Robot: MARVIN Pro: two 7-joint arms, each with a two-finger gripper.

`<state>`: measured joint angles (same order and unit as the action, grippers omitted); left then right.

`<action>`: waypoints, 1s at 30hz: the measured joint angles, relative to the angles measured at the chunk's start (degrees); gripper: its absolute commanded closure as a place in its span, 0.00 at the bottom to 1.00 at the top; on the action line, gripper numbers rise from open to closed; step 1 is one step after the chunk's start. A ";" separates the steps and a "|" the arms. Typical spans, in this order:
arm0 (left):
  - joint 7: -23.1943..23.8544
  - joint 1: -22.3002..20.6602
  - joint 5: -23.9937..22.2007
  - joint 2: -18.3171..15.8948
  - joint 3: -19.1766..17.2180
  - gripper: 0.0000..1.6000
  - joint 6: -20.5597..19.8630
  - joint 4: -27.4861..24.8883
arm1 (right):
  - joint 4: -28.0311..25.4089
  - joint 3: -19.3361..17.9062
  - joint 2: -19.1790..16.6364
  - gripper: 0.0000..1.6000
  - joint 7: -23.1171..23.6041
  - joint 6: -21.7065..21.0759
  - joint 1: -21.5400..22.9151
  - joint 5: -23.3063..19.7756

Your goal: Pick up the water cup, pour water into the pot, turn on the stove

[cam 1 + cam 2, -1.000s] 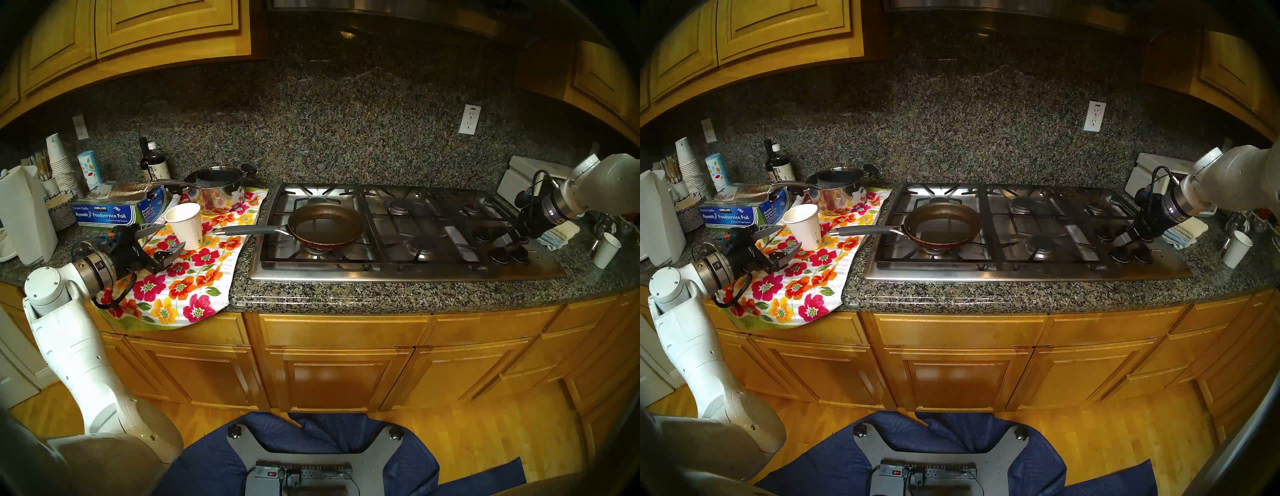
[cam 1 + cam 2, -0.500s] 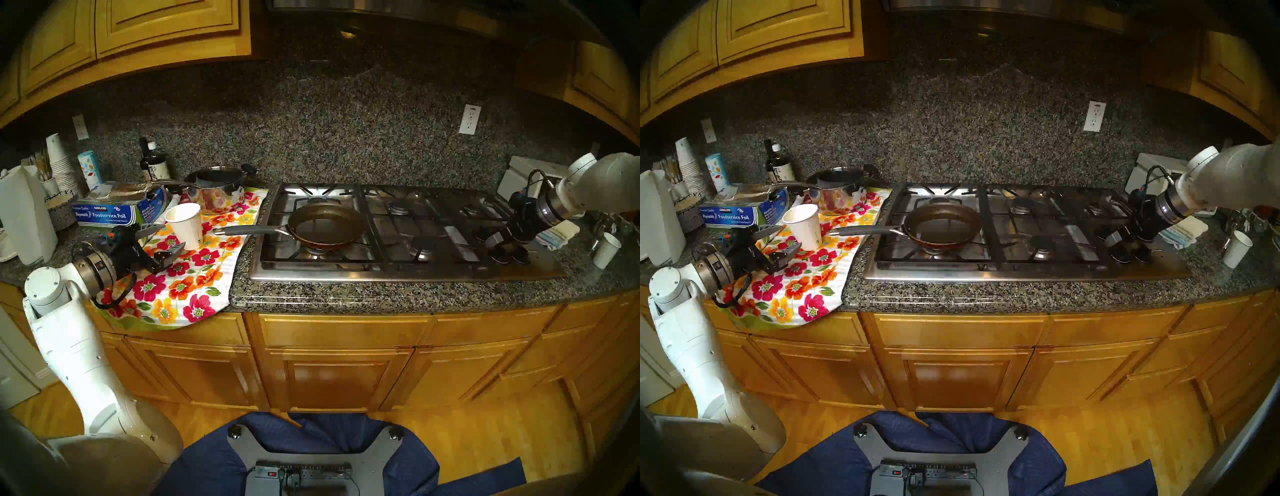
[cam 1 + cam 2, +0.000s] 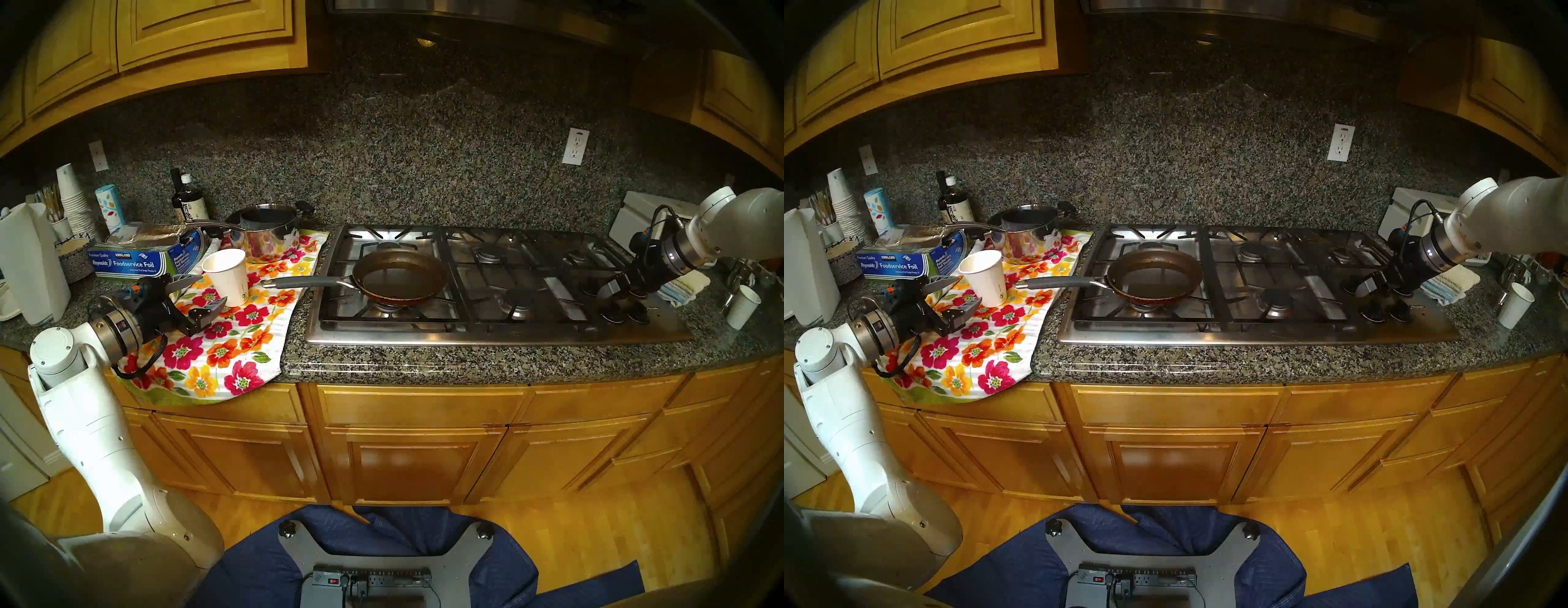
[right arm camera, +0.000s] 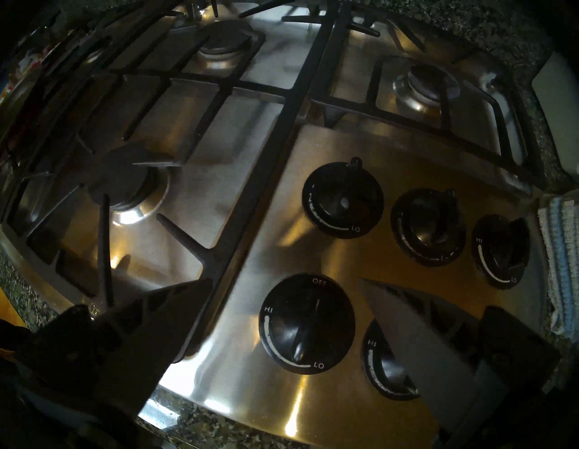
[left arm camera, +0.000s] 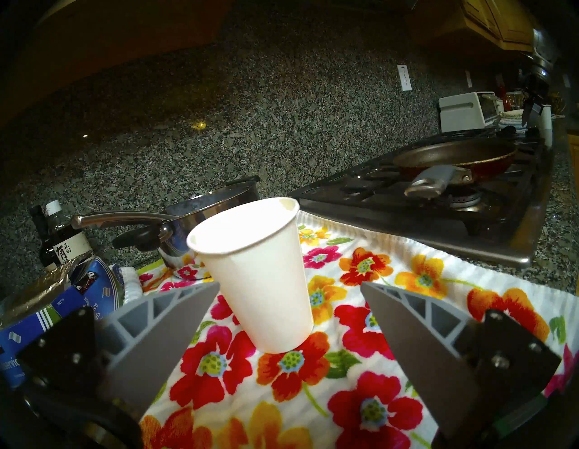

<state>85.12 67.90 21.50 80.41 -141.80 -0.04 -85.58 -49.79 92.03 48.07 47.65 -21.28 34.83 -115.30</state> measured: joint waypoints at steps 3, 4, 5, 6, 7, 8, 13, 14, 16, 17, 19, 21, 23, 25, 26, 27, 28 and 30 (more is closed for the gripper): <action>0.00 0.01 -0.02 -0.01 0.00 0.00 0.00 0.00 | 0.00 0.03 -0.12 0.00 -0.56 -0.82 -0.01 -0.38; 0.00 0.01 -0.02 -0.01 0.00 0.00 0.00 0.00 | 0.00 0.03 -0.14 0.00 -0.84 -1.34 -0.01 -0.67; 0.00 0.01 -0.03 -0.01 0.00 0.00 0.00 0.00 | 0.01 -0.04 -0.17 0.00 -1.10 -1.91 -0.02 -1.00; 0.00 0.02 -0.03 -0.01 0.00 0.00 0.00 0.00 | 0.05 -0.19 -0.22 0.00 -1.58 -2.83 -0.04 -1.67; 0.00 0.02 -0.03 -0.01 0.00 0.00 0.00 0.00 | 0.07 -0.25 -0.24 0.00 -1.80 -3.20 -0.05 -1.94; 0.00 0.02 -0.04 -0.02 0.00 0.00 0.00 0.00 | 0.11 -0.41 -0.25 0.00 -2.49 -4.11 -0.07 -2.71; 0.00 0.03 -0.05 -0.02 0.00 0.00 0.00 0.00 | -0.04 -1.06 -0.12 0.00 -4.85 -6.18 -0.07 -4.86; 0.00 0.03 -0.06 -0.03 0.00 0.00 0.00 0.00 | -0.19 -1.19 -0.04 0.00 -5.38 -6.54 -0.06 -5.23; 0.00 0.04 -0.06 -0.03 0.00 0.00 0.00 0.00 | -0.49 -1.36 0.12 0.00 -6.17 -7.05 -0.04 -5.74; 0.00 0.04 -0.07 -0.03 0.00 0.00 0.00 0.00 | -0.69 -1.38 0.29 0.00 -6.79 -7.45 -0.04 -5.99; 0.00 0.05 -0.07 -0.03 0.00 0.00 0.00 0.00 | -1.12 -1.35 0.81 0.00 -8.48 -8.53 -0.06 -6.35; 0.00 0.05 -0.08 -0.04 0.00 0.00 0.00 0.00 | -1.54 -1.33 1.40 0.00 -10.11 -9.49 -0.08 -6.71; 0.00 0.06 -0.09 -0.04 0.00 0.00 0.00 0.00 | -1.91 -1.34 1.85 0.00 -11.38 -10.14 -0.08 -7.08; 0.00 0.06 -0.10 -0.04 0.00 0.00 0.00 0.00 | -2.14 -1.37 2.09 0.00 -12.13 -10.49 -0.08 -7.34; 0.00 0.06 -0.11 -0.04 0.00 0.00 0.00 0.00 | -2.31 -1.39 2.26 0.00 -12.63 -10.74 -0.07 -7.54; 0.00 0.06 -0.11 -0.04 0.00 0.00 0.00 0.00 | -2.42 -1.40 2.35 0.00 -12.92 -10.87 -0.07 -7.66; 0.00 0.06 -0.12 -0.05 0.00 0.00 0.00 0.00 | -2.56 -1.42 2.47 0.00 -13.30 -11.04 -0.06 -7.84; 0.00 0.07 -0.12 -0.05 0.00 0.00 -0.01 0.00 | -2.74 -1.44 2.61 0.00 -13.78 -11.24 -0.05 -8.05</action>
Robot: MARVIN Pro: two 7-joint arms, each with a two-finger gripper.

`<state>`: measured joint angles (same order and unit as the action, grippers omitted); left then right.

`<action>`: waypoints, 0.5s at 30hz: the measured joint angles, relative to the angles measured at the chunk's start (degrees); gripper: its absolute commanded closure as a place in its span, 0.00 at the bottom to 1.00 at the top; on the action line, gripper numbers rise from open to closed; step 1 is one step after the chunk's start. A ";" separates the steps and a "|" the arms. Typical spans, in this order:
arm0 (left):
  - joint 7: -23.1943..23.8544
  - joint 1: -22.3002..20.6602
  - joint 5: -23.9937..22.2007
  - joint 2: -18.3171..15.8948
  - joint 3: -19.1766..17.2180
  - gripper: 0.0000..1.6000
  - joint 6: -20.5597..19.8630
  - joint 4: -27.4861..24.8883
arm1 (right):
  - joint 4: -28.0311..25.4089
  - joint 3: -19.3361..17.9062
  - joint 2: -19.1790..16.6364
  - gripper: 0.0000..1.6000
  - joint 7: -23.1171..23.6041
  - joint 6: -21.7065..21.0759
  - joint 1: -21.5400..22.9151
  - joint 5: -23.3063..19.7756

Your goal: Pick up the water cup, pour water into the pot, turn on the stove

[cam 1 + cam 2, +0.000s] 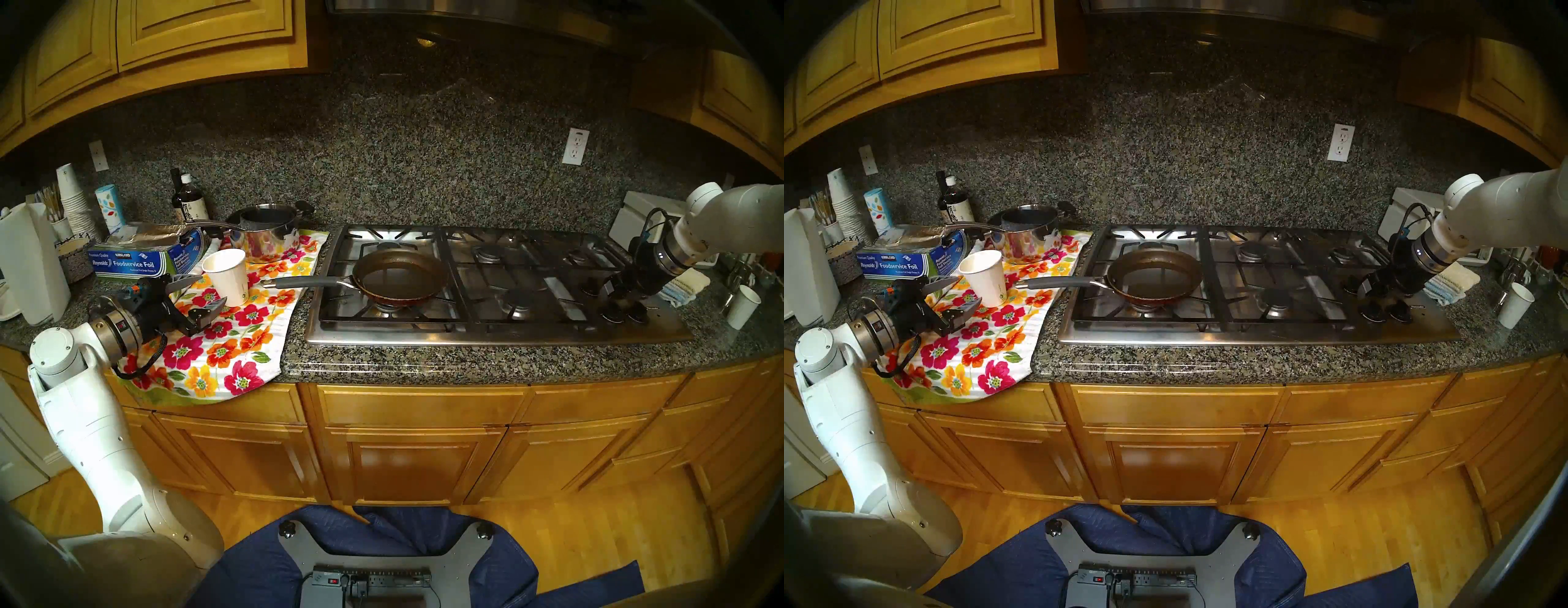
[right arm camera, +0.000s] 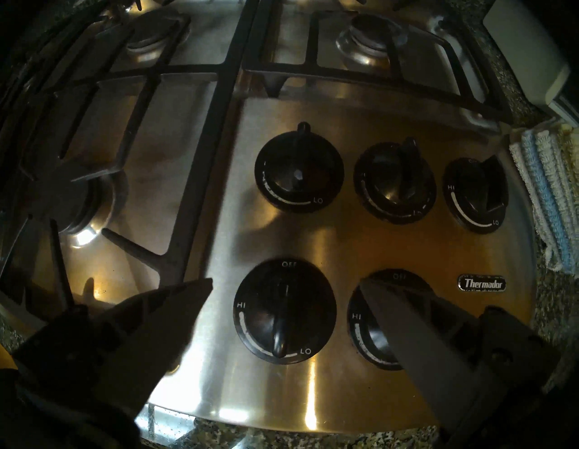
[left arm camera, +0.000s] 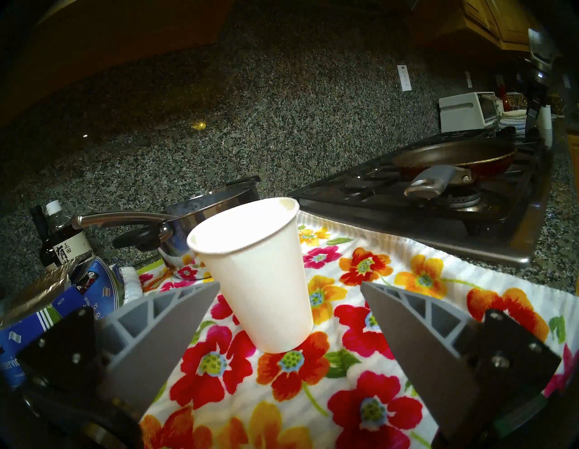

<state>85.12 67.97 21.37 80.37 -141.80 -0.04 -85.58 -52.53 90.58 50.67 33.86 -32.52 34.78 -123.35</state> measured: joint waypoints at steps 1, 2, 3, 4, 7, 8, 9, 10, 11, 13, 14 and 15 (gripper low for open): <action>0.00 0.00 -0.01 0.00 0.00 0.00 0.00 0.00 | -0.10 -0.01 0.07 0.00 -0.26 -0.11 0.01 -0.13; 0.00 0.01 -0.01 -0.01 0.00 0.00 0.00 0.00 | -0.21 -0.02 0.15 0.00 -0.54 -0.26 0.01 -0.27; 0.00 0.01 -0.02 -0.01 0.00 0.00 0.00 0.00 | -0.25 -0.05 0.17 0.00 -0.67 -0.36 0.01 -0.39; 0.00 0.01 -0.02 -0.01 0.00 0.00 0.00 0.00 | -0.34 -0.08 0.22 0.00 -0.89 -0.64 0.01 -0.63; 0.00 0.01 -0.04 -0.01 0.01 0.00 0.00 0.00 | -0.64 -0.13 0.28 0.00 -1.54 -1.28 0.00 -1.29; 0.00 0.01 -0.05 -0.01 0.01 0.00 0.00 0.00 | -0.76 -0.15 0.29 0.00 -1.73 -1.50 -0.01 -1.51; 0.00 0.02 -0.05 -0.01 0.01 0.00 0.00 0.00 | -0.89 -0.17 0.29 0.00 -1.92 -1.68 -0.01 -1.72; 0.00 0.02 -0.06 -0.02 0.01 0.00 0.00 0.00 | -1.03 -0.20 0.30 0.00 -2.10 -1.86 -0.02 -1.92; 0.00 0.02 -0.07 -0.02 0.01 0.00 0.00 0.00 | -1.20 -0.22 0.30 0.00 -2.31 -2.04 -0.02 -2.17; 0.00 0.02 -0.08 -0.02 0.01 0.00 0.00 0.00 | -1.51 -0.30 0.30 0.00 -2.70 -2.37 -0.04 -2.67; 0.00 0.02 -0.08 -0.02 0.01 0.00 0.00 0.00 | -1.61 -0.33 0.30 0.00 -2.84 -2.46 -0.04 -2.85; 0.00 0.02 -0.08 -0.02 0.01 0.00 0.00 0.00 | -1.70 -0.36 0.30 0.00 -2.96 -2.54 -0.04 -3.01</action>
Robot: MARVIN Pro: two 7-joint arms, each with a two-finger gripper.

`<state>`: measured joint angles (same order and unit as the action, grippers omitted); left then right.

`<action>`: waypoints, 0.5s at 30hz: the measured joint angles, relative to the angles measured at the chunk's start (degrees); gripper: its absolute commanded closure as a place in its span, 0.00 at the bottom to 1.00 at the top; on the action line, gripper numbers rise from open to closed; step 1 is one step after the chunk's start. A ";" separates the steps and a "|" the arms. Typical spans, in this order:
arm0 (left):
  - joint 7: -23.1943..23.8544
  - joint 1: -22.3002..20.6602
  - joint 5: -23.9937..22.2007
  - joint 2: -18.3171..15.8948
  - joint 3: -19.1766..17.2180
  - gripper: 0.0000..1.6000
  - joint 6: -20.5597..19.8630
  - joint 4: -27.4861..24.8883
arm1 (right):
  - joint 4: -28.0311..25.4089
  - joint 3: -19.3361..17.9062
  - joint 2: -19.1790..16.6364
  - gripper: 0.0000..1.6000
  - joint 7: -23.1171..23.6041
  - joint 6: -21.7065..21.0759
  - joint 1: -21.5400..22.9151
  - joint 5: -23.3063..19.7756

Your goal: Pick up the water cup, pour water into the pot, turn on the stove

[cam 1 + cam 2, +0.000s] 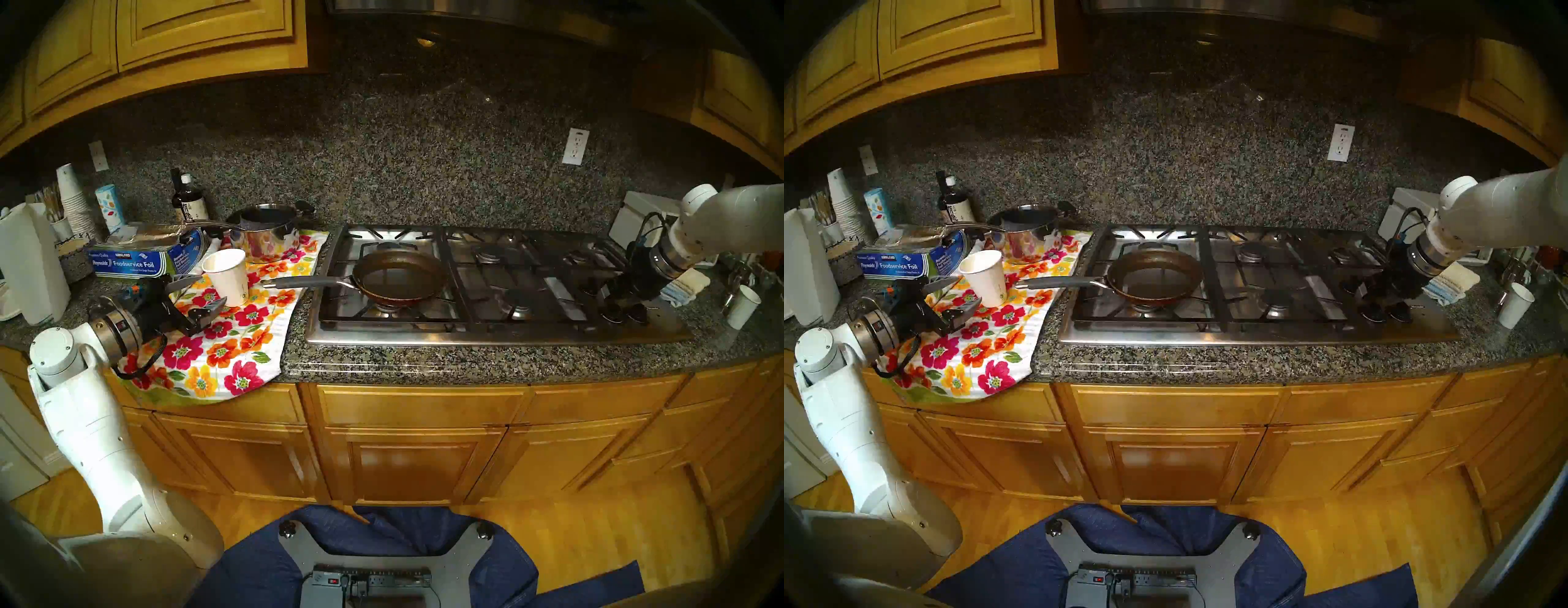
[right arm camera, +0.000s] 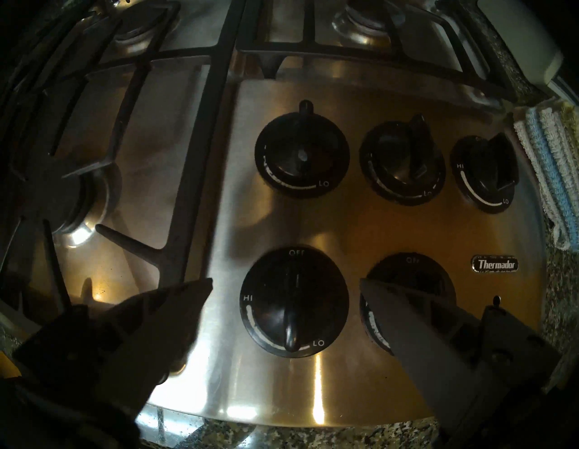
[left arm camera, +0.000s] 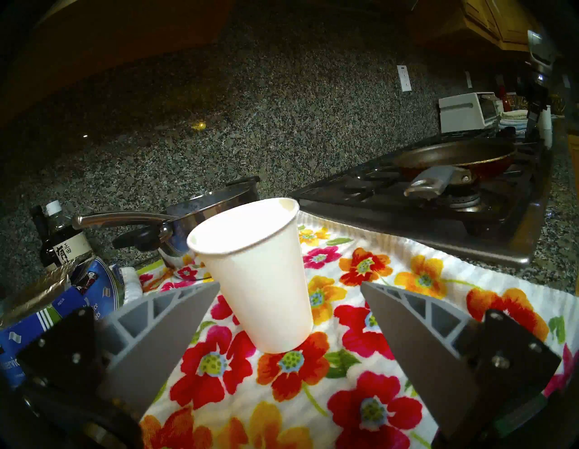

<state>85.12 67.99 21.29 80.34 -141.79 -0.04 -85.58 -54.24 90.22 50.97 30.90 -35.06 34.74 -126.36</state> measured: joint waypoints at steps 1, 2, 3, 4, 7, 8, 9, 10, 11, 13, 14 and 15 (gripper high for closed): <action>0.00 0.00 -0.01 0.00 0.00 0.00 0.00 0.00 | -0.13 -0.05 0.00 0.00 -0.21 -0.11 -0.01 -0.25; 0.00 0.00 -0.01 0.00 0.00 0.00 0.00 0.00 | -0.19 -0.06 0.01 0.00 -0.33 -0.18 -0.01 -0.38; 0.00 0.01 -0.01 0.00 0.00 0.00 0.00 0.00 | -0.25 -0.08 0.02 0.40 -0.46 -0.26 -0.02 -0.52; 0.00 0.01 -0.02 0.00 0.01 0.00 0.00 0.00 | -0.29 -0.09 0.03 0.62 -0.59 -0.31 -0.03 -0.62; 0.00 0.02 -0.03 -0.02 0.01 0.00 0.00 0.00 | -0.25 -0.09 0.08 0.91 -1.51 -0.48 -0.05 -0.96; 0.00 0.02 -0.04 -0.02 0.01 0.00 0.00 0.00 | -0.07 -0.05 0.07 0.98 -1.76 -0.48 0.00 -0.99; 0.00 0.02 -0.04 -0.02 0.02 0.00 0.00 0.01 | -0.04 -0.02 0.05 1.00 -1.99 -0.50 0.08 -1.09; 0.00 0.02 -0.05 -0.02 0.02 0.00 0.00 0.01 | -0.06 -0.02 0.05 1.00 -2.05 -0.53 0.08 -1.14; 0.00 0.02 -0.05 -0.02 0.03 0.00 0.00 0.01 | -0.08 -0.02 0.04 1.00 -2.12 -0.55 0.09 -1.19; 0.00 0.02 -0.06 -0.03 0.03 0.00 0.00 0.01 | -0.31 -0.02 0.08 1.00 -2.40 -0.76 0.23 -1.33; 0.00 0.02 -0.06 -0.03 0.03 0.00 0.00 0.01 | -0.48 -0.01 0.08 1.00 -2.55 -0.82 0.34 -1.40; 0.00 0.02 -0.07 -0.03 0.03 0.00 0.00 0.01 | -0.60 0.01 0.08 1.00 -2.63 -0.84 0.42 -1.43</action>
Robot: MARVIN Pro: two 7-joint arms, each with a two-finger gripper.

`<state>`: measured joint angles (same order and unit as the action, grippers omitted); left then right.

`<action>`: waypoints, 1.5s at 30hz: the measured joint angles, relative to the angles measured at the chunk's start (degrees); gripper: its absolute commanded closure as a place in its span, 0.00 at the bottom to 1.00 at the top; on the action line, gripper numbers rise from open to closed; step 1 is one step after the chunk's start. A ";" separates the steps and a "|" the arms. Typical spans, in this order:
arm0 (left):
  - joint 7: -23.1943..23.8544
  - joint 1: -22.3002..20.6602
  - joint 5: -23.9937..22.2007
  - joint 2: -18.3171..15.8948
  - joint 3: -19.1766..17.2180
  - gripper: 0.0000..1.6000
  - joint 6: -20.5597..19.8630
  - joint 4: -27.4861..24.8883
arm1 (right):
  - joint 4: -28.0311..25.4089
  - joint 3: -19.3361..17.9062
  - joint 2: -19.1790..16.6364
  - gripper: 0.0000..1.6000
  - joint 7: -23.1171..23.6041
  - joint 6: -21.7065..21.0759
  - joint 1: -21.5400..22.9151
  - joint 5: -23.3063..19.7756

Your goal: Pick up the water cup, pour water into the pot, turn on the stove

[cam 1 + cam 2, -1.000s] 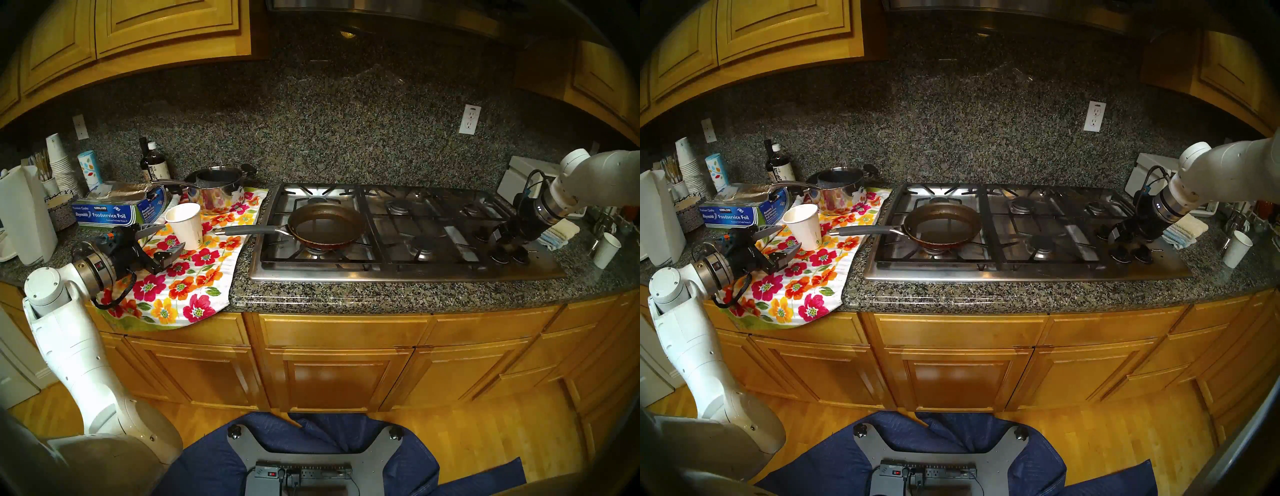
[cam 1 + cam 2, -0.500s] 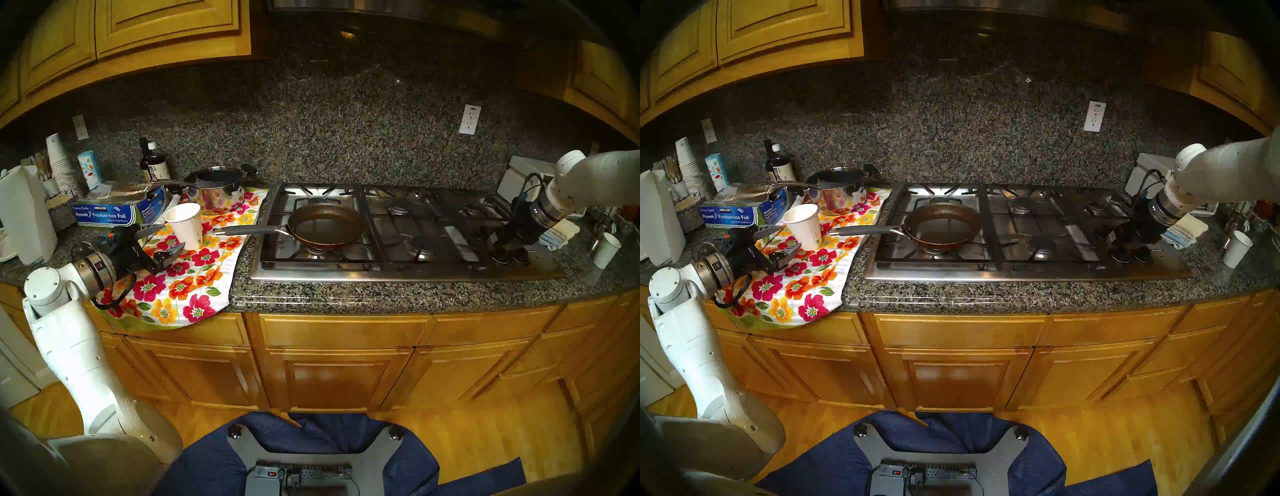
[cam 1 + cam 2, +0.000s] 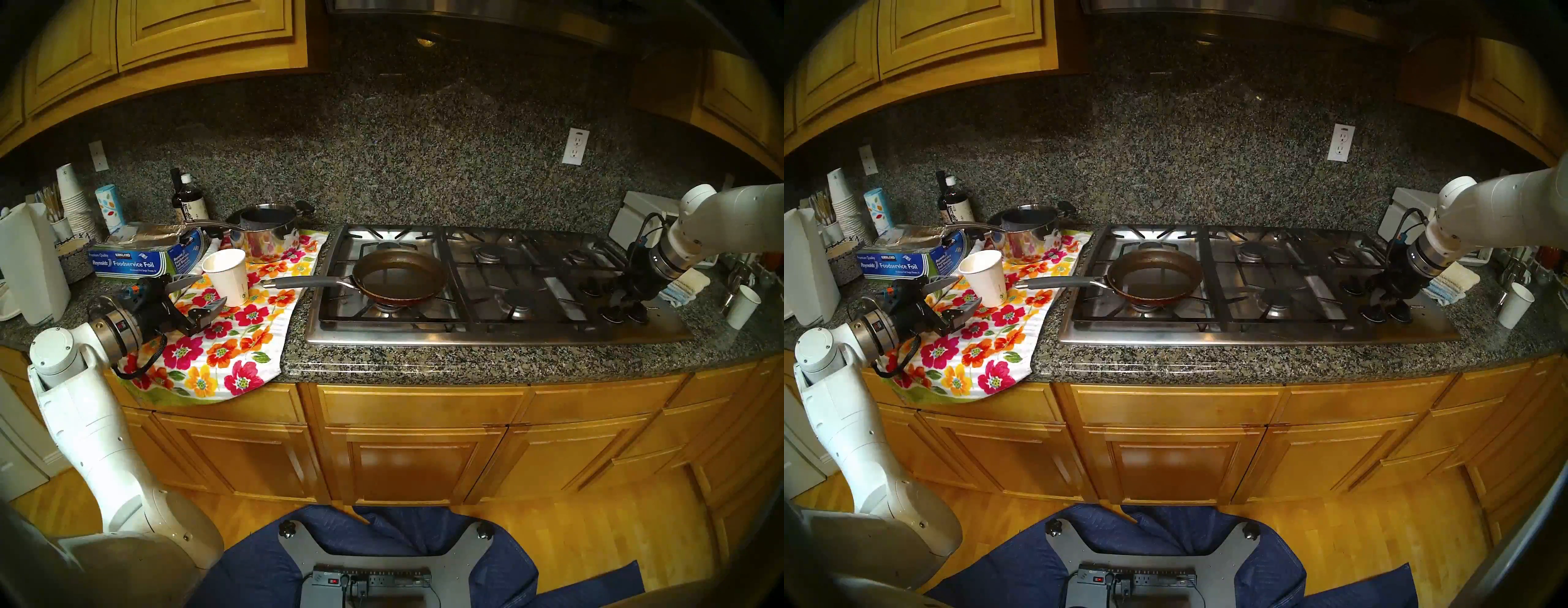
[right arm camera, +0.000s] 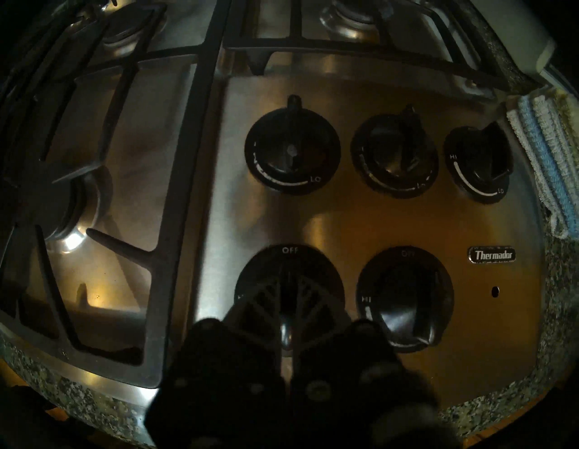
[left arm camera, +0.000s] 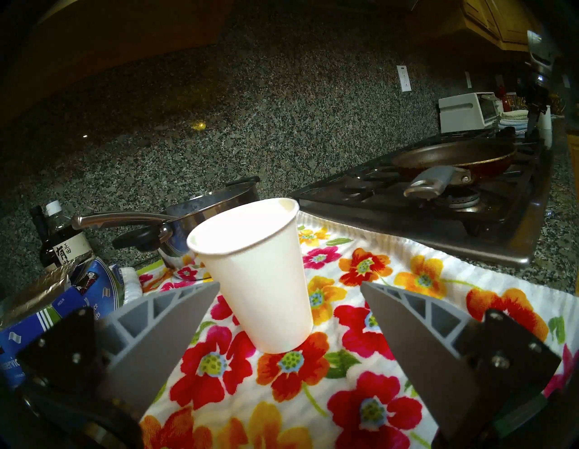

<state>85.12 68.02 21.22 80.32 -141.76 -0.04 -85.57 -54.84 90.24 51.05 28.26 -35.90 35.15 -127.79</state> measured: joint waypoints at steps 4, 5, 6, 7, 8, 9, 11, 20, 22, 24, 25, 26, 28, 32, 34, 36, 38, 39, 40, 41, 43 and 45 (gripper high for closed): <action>0.00 0.01 -0.02 -0.01 0.00 0.00 0.00 0.00 | -0.78 0.07 -0.03 1.00 -0.62 0.07 0.45 -0.05; 0.00 0.01 -0.02 -0.01 0.00 0.00 0.00 0.00 | -0.90 0.09 -0.03 1.00 -0.68 0.10 0.52 -0.05; 0.00 0.01 -0.03 -0.01 0.00 0.00 -0.01 0.00 | -1.04 0.12 -0.05 1.00 -0.74 0.15 0.60 -0.05; 0.00 0.01 -0.03 -0.01 0.00 0.00 -0.01 0.00 | -1.16 0.15 -0.07 1.00 -0.80 0.20 0.67 -0.05; 0.00 0.01 -0.04 -0.01 0.00 0.00 -0.01 0.00 | -1.34 0.20 -0.10 1.00 -0.86 0.26 0.78 -0.05; 0.00 0.01 -0.04 -0.01 0.01 0.00 -0.01 0.00 | -1.42 0.22 -0.13 1.00 -0.87 0.31 0.83 -0.05; 0.00 0.01 -0.04 -0.02 0.01 0.00 -0.01 0.00 | -1.60 0.24 -0.27 1.00 -0.88 0.45 0.93 -0.04; 0.00 0.03 -0.05 -0.03 0.03 0.00 -0.01 0.00 | -1.68 0.11 -1.61 1.00 0.38 1.50 1.04 0.13; 0.00 0.03 -0.05 -0.03 0.03 0.00 -0.01 0.00 | -1.53 -0.03 -1.92 1.00 0.78 1.79 0.89 0.13; 0.00 0.04 -0.05 -0.03 0.03 0.00 -0.01 0.00 | -1.42 -0.13 -2.15 1.00 1.06 1.99 0.78 0.13; 0.00 0.04 -0.05 -0.04 0.04 0.00 -0.01 0.00 | -1.31 -0.28 -2.44 1.00 1.36 2.24 0.65 0.13; 0.00 0.04 -0.05 -0.04 0.05 0.00 -0.01 0.00 | -1.28 -0.34 -2.54 1.00 1.46 2.34 0.59 0.13; 0.00 0.05 -0.04 -0.04 0.06 0.00 -0.01 0.00 | -1.24 -0.48 -2.77 1.00 1.63 2.58 0.40 0.11; 0.00 0.06 -0.03 -0.04 0.07 0.00 -0.01 0.00 | -1.15 -0.67 -2.99 1.00 1.74 2.92 0.20 0.10; 0.00 0.07 -0.02 -0.04 0.09 0.00 -0.01 0.00 | -1.14 -0.74 -3.08 1.00 1.76 2.99 0.17 0.10; 0.00 0.08 -0.02 -0.05 0.09 0.00 -0.01 0.00 | -1.17 -0.77 -3.17 1.00 1.78 3.05 0.17 0.10; 0.00 0.09 -0.02 -0.05 0.10 0.00 -0.01 0.00 | -1.23 -0.78 -3.23 1.00 1.80 3.11 0.18 0.13; 0.00 0.09 -0.01 -0.05 0.11 0.00 -0.01 0.01 | -1.27 -0.78 -3.27 1.00 1.83 3.17 0.20 0.19; 0.00 0.10 -0.01 -0.06 0.12 0.00 -0.01 0.01 | -1.36 -0.77 -3.32 1.00 1.92 3.27 0.26 0.44; 0.00 0.10 -0.01 -0.06 0.12 0.00 0.00 0.01 | -1.40 -0.75 -3.33 1.00 1.97 3.32 0.30 0.60; 0.00 0.10 -0.01 -0.06 0.13 0.00 0.00 0.01 | -1.57 -0.64 -3.35 1.00 2.18 3.54 0.43 1.11; 0.00 0.11 -0.01 -0.06 0.14 0.00 0.00 0.02 | -1.76 -0.41 -3.35 1.00 2.50 3.92 0.58 1.71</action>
<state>85.12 68.13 21.21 80.26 -141.62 -0.04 -85.56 -56.60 89.83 47.69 30.76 -31.98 35.74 -126.08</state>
